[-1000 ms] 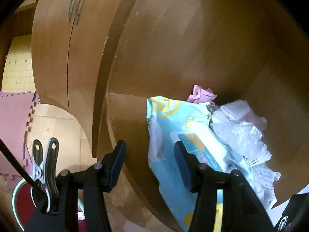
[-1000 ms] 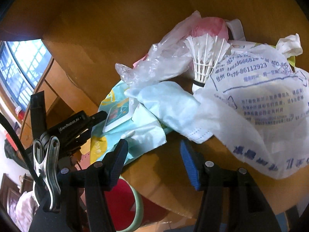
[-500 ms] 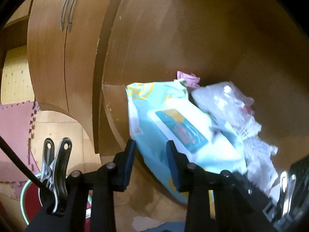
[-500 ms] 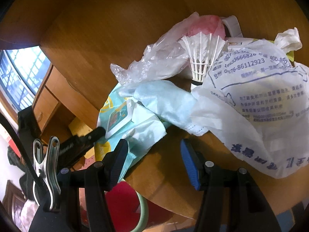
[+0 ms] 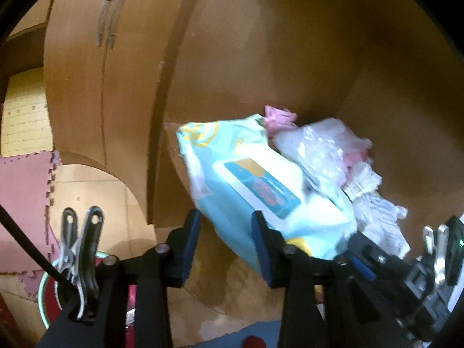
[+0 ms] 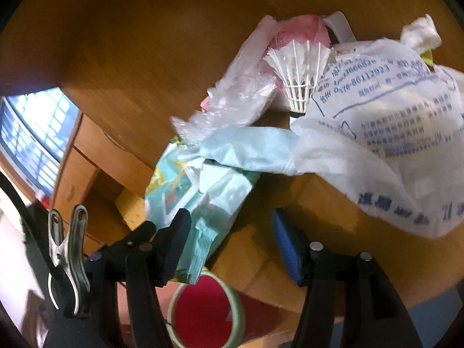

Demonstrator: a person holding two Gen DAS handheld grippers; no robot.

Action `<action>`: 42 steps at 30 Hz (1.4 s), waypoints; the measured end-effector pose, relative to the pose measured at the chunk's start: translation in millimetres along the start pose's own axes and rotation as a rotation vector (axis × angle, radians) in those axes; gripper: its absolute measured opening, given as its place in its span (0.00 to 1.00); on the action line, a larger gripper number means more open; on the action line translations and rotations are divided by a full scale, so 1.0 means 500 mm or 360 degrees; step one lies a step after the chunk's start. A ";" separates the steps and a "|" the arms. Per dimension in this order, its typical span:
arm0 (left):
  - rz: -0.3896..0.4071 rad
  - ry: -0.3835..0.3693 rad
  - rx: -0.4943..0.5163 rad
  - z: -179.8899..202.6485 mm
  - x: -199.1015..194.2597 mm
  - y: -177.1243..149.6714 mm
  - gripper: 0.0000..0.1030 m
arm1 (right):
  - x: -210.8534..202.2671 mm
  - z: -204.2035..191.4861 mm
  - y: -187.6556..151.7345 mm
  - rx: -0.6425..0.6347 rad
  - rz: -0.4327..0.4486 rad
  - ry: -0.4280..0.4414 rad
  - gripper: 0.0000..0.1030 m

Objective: Collect trash
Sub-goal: 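Close the left tool on the blue wipes packet, then carry the wipes packet with the left tool over the red bucket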

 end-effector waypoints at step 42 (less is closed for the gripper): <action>0.0251 0.0013 -0.0212 -0.046 -0.086 0.017 0.42 | 0.043 -0.093 -0.018 -0.0153 -0.0122 0.0346 0.37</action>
Point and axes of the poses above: each gripper's, at about its wrist camera, not at the fingertips, and x roughly the way its jaws point, z to its right, y to its top, the point moved 1 cm from there along x, roughly the way its jaws point, and after that the axes turned 2 degrees about -y, right-handed, at the moved point
